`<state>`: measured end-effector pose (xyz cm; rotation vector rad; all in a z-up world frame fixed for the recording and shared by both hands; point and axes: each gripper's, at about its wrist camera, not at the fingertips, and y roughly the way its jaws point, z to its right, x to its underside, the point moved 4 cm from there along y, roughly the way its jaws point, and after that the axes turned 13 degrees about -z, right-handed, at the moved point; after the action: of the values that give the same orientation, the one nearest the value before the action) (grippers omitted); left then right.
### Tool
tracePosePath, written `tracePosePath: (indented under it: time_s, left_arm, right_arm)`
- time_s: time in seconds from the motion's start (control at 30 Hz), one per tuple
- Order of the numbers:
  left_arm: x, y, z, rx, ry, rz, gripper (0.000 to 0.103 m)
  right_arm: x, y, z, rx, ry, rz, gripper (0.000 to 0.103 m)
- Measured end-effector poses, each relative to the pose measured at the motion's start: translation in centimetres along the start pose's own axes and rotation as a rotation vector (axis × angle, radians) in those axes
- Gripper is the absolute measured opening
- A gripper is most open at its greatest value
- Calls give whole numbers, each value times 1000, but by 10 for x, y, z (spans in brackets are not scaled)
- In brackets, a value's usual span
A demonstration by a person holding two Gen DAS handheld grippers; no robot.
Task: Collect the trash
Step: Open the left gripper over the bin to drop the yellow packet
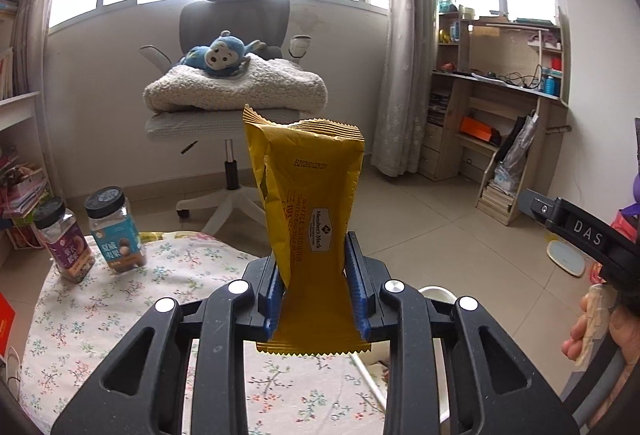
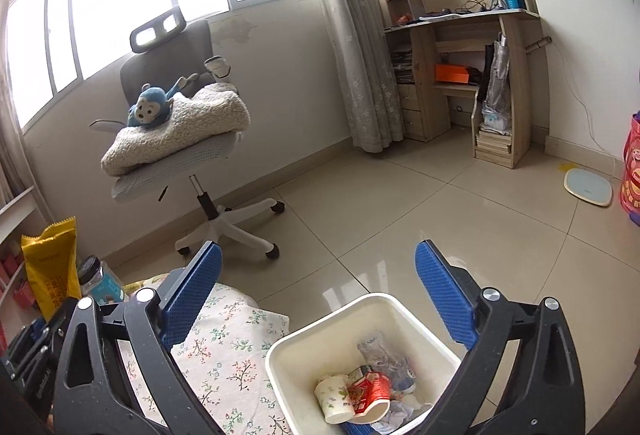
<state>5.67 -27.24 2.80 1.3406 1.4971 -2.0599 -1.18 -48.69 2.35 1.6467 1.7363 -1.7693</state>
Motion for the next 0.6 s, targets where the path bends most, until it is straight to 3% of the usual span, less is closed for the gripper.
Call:
tracePosePath:
  time_s: [0.3,0.37,0.47,0.53,0.6]
  left_arm:
    - [2,28,76,112,65,-77,32]
    - [2,33,92,137,84,-102,39]
    - [0,40,107,157,98,-134,59]
    - [-2,43,108,145,88,-153,73]
    - [-3,44,106,126,83,-159,79]
  right_arm:
    - [-14,-14,54,65,111,47,95]
    - [-16,-20,62,85,121,69,95]
    - [-18,-29,71,100,144,98,96]
    - [-18,-35,76,118,152,122,96]
    - [-18,-41,77,150,142,152,96]
